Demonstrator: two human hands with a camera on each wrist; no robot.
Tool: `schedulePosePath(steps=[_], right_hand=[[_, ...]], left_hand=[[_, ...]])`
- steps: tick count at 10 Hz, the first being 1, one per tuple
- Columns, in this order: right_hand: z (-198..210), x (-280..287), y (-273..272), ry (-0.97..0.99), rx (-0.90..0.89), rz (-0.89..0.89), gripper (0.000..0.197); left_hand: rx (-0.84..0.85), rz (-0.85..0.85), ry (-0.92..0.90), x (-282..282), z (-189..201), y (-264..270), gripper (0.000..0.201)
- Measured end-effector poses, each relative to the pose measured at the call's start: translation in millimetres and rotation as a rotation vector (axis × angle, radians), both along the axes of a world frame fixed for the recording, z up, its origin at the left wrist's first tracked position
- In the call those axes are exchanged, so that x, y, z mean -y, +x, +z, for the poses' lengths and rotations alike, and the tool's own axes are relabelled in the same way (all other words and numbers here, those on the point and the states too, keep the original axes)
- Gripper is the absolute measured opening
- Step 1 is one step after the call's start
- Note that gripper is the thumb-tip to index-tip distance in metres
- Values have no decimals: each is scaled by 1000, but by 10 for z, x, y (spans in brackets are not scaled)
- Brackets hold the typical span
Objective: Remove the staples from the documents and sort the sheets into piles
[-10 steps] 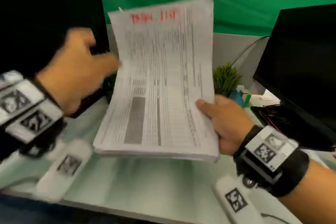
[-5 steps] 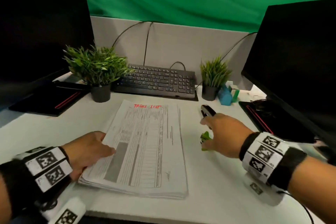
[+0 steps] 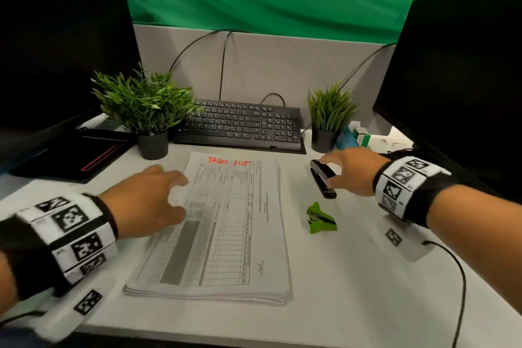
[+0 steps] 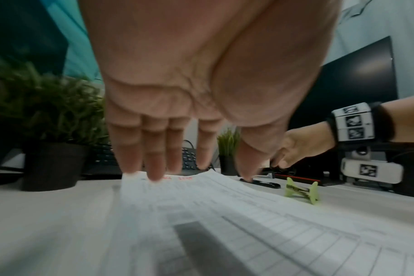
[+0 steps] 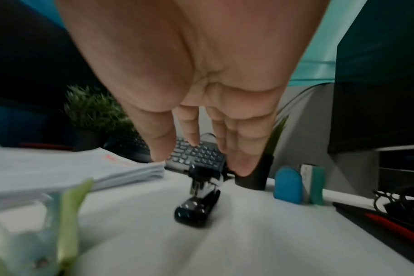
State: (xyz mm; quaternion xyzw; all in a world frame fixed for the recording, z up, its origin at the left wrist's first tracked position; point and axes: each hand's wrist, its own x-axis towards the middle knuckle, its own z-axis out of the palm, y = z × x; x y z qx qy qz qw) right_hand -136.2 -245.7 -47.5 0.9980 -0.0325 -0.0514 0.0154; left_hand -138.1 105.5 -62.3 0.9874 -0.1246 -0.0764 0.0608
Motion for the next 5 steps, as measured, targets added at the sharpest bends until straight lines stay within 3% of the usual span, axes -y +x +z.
schedulePosePath(steps=[1, 2, 4, 5], right_hand=[[-153, -2, 190, -88, -99, -35, 60], [-269, -65, 341, -153, -135, -8, 57], [-277, -186, 417, -220, -134, 34, 45], [-241, -124, 366, -122, -88, 8, 46]], left_hand=[[-131, -214, 136, 302, 75, -3, 59], [-243, -274, 250, 536, 17, 0, 70], [-265, -278, 345, 608, -59, 68, 79], [-262, -289, 304, 586, -126, 54, 80]])
